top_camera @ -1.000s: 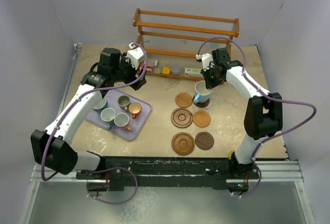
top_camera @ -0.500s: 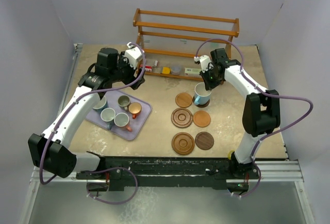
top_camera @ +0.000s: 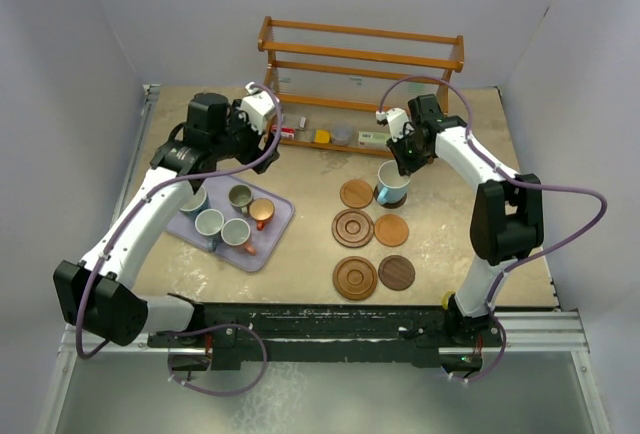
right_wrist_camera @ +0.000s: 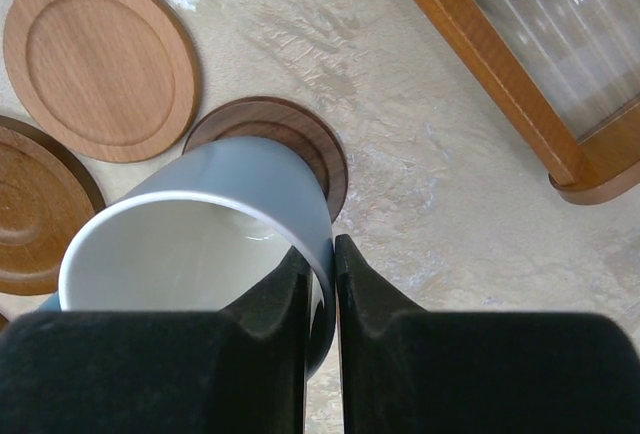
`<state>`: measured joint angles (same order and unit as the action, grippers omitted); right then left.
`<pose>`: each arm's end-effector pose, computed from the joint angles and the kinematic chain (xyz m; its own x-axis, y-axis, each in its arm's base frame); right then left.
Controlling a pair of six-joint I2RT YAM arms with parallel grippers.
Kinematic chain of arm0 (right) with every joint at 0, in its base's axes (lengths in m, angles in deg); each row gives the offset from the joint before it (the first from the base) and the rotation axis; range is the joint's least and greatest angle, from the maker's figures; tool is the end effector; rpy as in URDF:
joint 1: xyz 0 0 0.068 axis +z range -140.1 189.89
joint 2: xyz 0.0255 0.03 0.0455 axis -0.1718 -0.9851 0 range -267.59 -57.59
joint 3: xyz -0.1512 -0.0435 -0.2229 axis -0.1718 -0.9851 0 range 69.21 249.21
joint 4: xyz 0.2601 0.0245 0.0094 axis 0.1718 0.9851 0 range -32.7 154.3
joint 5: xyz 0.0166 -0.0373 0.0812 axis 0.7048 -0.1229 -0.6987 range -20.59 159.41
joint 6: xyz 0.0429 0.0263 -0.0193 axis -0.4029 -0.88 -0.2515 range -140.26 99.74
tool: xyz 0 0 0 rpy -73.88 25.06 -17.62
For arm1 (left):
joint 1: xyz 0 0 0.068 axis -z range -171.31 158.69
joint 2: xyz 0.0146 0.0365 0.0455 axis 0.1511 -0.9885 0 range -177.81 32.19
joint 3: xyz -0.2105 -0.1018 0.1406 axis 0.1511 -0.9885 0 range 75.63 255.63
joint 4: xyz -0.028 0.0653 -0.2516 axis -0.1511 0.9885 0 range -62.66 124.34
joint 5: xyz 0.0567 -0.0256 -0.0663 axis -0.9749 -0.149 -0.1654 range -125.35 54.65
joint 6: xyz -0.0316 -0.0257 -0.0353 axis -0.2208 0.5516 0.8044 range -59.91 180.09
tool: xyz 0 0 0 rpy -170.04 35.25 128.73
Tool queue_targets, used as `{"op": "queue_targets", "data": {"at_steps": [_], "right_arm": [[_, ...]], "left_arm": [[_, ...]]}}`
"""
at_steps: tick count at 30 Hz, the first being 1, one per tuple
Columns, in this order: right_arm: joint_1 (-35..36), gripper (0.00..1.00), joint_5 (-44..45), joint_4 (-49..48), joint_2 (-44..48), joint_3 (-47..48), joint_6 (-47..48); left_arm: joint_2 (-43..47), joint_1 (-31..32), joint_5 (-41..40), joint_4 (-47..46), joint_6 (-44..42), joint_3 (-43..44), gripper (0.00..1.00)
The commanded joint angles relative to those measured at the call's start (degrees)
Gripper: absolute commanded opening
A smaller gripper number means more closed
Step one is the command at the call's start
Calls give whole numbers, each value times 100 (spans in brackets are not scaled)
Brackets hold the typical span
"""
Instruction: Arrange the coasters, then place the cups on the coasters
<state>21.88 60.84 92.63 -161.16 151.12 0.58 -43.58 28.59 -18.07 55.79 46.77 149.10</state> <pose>0.3815 0.0864 0.2439 -0.6654 -0.5009 -0.5535 -0.5580 0.8263 -0.0769 0.2738 -0.1104 0.3644 -0.3376 0.3562 -0.8713 0.6607 0.7490 0.0501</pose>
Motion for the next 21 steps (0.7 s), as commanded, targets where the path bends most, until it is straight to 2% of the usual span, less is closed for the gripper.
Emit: {"op": "queue_targets", "data": {"at_steps": [1, 12, 21], "right_arm": [[5, 16, -111, -60, 135, -43, 35], [5, 39, -117, 136, 574, 83, -36], [1, 56, -208, 342, 1216, 391, -159]], "left_arm": [[298, -48, -243, 22, -252, 20, 73], [667, -298, -691, 572, -565, -146, 73], [745, -1323, -81, 951, -904, -287, 74]]}}
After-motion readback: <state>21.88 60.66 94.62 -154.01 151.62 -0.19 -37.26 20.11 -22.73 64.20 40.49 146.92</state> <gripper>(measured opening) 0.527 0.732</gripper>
